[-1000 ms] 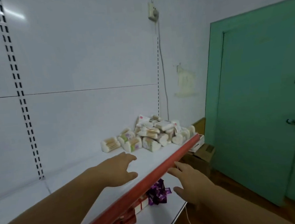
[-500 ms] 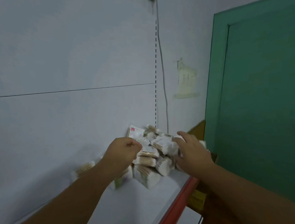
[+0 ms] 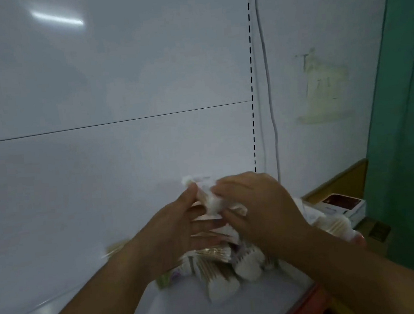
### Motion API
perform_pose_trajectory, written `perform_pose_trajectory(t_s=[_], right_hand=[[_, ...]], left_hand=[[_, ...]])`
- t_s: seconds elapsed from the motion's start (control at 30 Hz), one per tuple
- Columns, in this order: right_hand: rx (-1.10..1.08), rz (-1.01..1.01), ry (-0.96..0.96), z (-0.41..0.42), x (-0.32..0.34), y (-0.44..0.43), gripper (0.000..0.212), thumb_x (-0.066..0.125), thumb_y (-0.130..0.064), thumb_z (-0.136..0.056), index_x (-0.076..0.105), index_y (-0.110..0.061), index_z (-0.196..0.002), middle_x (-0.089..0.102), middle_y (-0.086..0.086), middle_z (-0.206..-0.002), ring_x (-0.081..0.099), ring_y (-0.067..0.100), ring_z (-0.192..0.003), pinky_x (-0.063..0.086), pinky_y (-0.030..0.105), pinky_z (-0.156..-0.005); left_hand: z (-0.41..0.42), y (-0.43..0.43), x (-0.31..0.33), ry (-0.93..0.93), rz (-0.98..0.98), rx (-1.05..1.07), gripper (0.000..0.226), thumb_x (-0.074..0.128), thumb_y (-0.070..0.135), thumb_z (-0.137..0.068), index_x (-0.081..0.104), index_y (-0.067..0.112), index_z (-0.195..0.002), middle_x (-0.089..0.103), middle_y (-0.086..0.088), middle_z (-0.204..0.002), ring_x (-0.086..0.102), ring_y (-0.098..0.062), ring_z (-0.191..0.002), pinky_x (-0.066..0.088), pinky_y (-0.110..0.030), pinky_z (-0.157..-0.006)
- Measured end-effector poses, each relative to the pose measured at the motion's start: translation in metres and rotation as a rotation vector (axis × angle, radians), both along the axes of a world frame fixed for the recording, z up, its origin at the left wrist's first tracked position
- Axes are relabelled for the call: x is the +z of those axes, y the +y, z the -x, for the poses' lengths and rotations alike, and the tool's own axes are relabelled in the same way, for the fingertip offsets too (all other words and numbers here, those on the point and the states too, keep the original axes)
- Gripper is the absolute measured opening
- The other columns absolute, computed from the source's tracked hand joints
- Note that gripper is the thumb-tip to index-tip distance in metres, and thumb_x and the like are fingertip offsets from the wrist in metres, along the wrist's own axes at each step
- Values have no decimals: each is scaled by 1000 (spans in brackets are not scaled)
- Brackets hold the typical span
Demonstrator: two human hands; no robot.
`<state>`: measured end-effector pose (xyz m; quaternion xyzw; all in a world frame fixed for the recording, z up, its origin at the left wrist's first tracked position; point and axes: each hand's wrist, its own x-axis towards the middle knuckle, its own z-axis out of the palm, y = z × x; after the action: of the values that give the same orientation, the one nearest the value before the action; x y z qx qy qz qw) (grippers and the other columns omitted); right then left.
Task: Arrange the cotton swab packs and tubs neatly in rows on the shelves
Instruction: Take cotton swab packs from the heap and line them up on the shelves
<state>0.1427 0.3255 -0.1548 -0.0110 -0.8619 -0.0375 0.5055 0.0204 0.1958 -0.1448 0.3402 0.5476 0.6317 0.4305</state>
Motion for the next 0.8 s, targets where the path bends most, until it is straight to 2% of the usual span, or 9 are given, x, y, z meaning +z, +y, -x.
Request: perform_pose_trajectory(t_s=[0.1, 0.17, 0.23, 0.3, 0.4, 0.53, 0.63, 0.73, 0.8], right_hand=[[170, 80, -292, 14, 5, -5, 44, 64, -34, -80, 65, -18, -120, 63, -2, -127, 59, 15, -113, 44, 29, -97], [66, 235, -441, 12, 10, 6, 47, 55, -43, -88, 57, -24, -131, 53, -8, -138, 49, 11, -125, 31, 22, -104], [-98, 191, -598, 12, 2, 17, 37, 54, -44, -91, 58, -28, -124, 58, -10, -124, 52, 10, -112, 34, 21, -93], [-151, 158, -715, 12, -6, 13, 25, 55, -41, -90, 62, -29, -111, 63, -9, -107, 57, 11, -96, 41, 23, -85], [-158, 151, -778, 13, -13, 3, 21, 58, -39, -86, 60, -29, -104, 62, -8, -102, 57, 12, -93, 45, 28, -90], [-184, 190, -734, 12, -5, 4, 29, 55, -37, -90, 59, -31, -119, 61, -10, -114, 56, 8, -102, 37, 18, -84], [-191, 278, -633, 10, -6, 3, 28, 58, -32, -90, 62, -35, -118, 62, -14, -114, 55, 3, -103, 37, 16, -84], [19, 265, -280, 7, -11, 17, 21, 64, -19, -77, 72, -31, -93, 65, -16, -109, 56, -1, -100, 48, 21, -89], [179, 226, -106, 10, -14, 19, 18, 65, -16, -74, 70, -31, -82, 60, -18, -115, 52, -3, -104, 45, 10, -89]], left_hand=[[8, 3, -11, -221, -182, 188, 49, 56, 22, -82, 57, 6, -129, 70, -20, -107, 70, -34, -89, 60, -41, -67], [24, -2, -12, -223, -187, 338, 42, 53, 12, -86, 55, 6, -127, 69, -23, -109, 69, -39, -95, 61, -44, -70], [37, -10, -13, -259, -156, 328, 40, 51, 11, -86, 55, 4, -125, 69, -26, -108, 69, -42, -93, 61, -44, -66], [44, -17, -14, -238, -87, 294, 42, 54, 13, -82, 56, 3, -123, 69, -27, -107, 69, -42, -91, 61, -41, -61], [47, -22, -15, -113, -32, 287, 28, 53, 11, -90, 61, 7, -117, 71, -23, -101, 71, -34, -80, 61, -39, -60], [51, -23, -10, -66, -90, 345, 21, 49, 9, -94, 62, 9, -112, 73, -19, -91, 72, -30, -70, 58, -35, -52], [63, -29, -8, -40, -116, 418, 23, 50, 11, -95, 59, 6, -116, 72, -20, -92, 71, -32, -73, 59, -39, -52], [72, -35, -5, -23, -69, 401, 24, 50, 14, -96, 59, 6, -117, 73, -19, -90, 72, -33, -71, 60, -44, -59], [71, -36, -3, -21, -59, 341, 30, 53, 19, -94, 58, 6, -120, 71, -23, -98, 70, -32, -72, 60, -40, -54]])
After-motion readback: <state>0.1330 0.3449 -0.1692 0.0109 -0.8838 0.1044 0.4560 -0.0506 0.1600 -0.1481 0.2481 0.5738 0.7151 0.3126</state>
